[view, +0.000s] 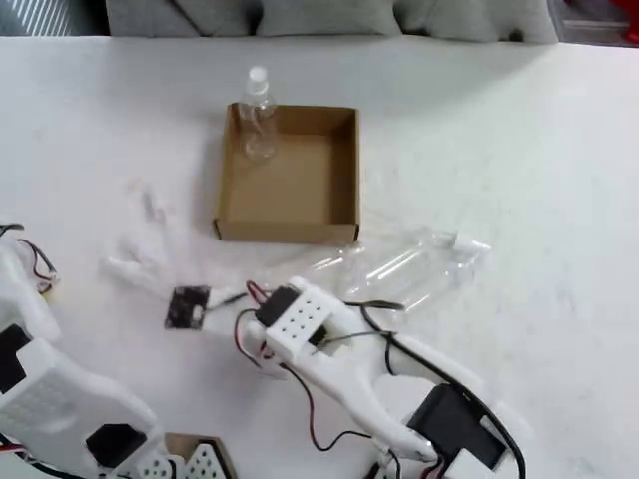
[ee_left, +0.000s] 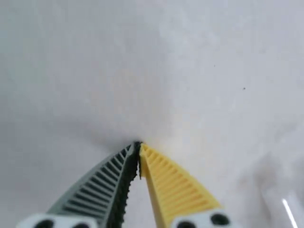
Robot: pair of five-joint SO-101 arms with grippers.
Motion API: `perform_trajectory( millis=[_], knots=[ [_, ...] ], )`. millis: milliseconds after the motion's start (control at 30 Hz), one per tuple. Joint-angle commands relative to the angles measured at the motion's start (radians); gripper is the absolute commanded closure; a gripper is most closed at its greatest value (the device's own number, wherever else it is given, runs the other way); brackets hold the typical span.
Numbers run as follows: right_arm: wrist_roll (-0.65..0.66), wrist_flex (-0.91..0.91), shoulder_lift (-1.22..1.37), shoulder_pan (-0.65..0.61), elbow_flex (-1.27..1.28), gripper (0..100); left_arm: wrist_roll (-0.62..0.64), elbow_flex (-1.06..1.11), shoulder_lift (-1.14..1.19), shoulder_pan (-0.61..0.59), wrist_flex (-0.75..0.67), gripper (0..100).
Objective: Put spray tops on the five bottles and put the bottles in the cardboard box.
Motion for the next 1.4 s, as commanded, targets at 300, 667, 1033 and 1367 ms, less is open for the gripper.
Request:
perform_trajectory(
  millis=[300,667,1033,1367],
  knots=[
    [-0.881,-0.099,0.022,-0.030,-0.387,95.6,-0.011,-0.259,0.027,-0.061,0.350,97],
    [-1.022,-0.346,0.292,-0.286,-0.420,91.6,-0.009,-0.338,0.028,-0.101,0.368,97],
    [-0.970,-0.426,0.380,-0.283,-0.437,91.1,-0.005,-0.361,0.030,-0.117,0.371,97],
    [-0.968,-0.153,0.381,-0.278,-0.571,60.6,-0.006,-0.359,0.024,-0.047,0.431,98]
  ],
)
